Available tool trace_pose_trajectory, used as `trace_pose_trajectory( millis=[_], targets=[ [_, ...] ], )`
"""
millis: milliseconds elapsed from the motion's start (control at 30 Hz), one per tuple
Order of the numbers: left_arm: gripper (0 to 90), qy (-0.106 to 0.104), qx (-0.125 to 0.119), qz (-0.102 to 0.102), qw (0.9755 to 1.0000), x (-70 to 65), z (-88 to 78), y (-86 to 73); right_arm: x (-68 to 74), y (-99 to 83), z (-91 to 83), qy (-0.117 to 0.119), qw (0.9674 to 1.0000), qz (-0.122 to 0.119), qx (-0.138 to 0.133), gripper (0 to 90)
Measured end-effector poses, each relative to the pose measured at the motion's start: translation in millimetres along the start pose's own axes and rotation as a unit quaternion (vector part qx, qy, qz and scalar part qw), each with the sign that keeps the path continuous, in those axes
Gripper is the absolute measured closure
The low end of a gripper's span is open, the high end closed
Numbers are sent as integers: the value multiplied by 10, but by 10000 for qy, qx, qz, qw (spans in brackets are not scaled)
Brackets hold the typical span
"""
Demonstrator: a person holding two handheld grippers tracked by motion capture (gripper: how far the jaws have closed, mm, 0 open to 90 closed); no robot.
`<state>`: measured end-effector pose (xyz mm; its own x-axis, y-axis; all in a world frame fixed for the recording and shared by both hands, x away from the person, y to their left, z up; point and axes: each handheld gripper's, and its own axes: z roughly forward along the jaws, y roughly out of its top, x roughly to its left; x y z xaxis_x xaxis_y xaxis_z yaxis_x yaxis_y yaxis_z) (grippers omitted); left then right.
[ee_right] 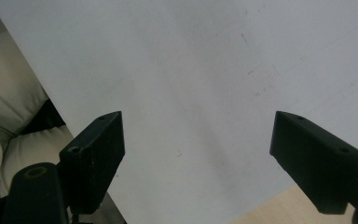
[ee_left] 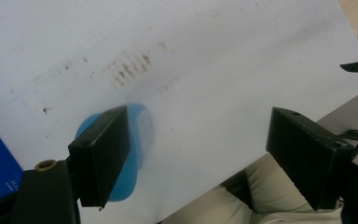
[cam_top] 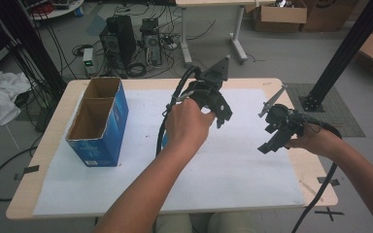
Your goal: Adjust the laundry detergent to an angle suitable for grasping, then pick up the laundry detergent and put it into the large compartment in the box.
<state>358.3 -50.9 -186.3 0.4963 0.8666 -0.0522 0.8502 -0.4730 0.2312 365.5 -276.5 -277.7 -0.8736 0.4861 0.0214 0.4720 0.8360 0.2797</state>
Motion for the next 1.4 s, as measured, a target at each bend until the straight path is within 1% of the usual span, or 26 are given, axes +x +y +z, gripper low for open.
trace_pose_trajectory(
  millis=[400, 500, 567, 733, 967, 1200, 1400],
  targets=[
    [224, -37, -3, -52, 10000, 21, 3, -10, 8, 18, -23, -6, 10000, -42, 9, 178],
    [224, -16, -38, -78, 10000, 20, -3, -26, 4, 17, -19, -18, 10000, -20, 13, 178],
    [224, -3, -5, -68, 10000, 17, -11, -36, 20, 16, -19, -4, 10000, -32, -1, 178],
    [223, 9, -59, -96, 9999, 6, -33, -40, 33, 15, -26, -17, 10000, -70, -13, 179],
    [223, 24, -59, -69, 10000, -13, -37, -30, 22, 8, -50, -24, 10000, -69, -29, 179],
    [224, 61, -56, -49, 10000, -36, -43, -38, 42, 6, -49, -21, 9999, -101, -23, 179],
    [222, 111, -66, -76, 9999, -43, -50, -41, 42, -6, -65, -34, 9999, -94, -40, 179]
  ],
)
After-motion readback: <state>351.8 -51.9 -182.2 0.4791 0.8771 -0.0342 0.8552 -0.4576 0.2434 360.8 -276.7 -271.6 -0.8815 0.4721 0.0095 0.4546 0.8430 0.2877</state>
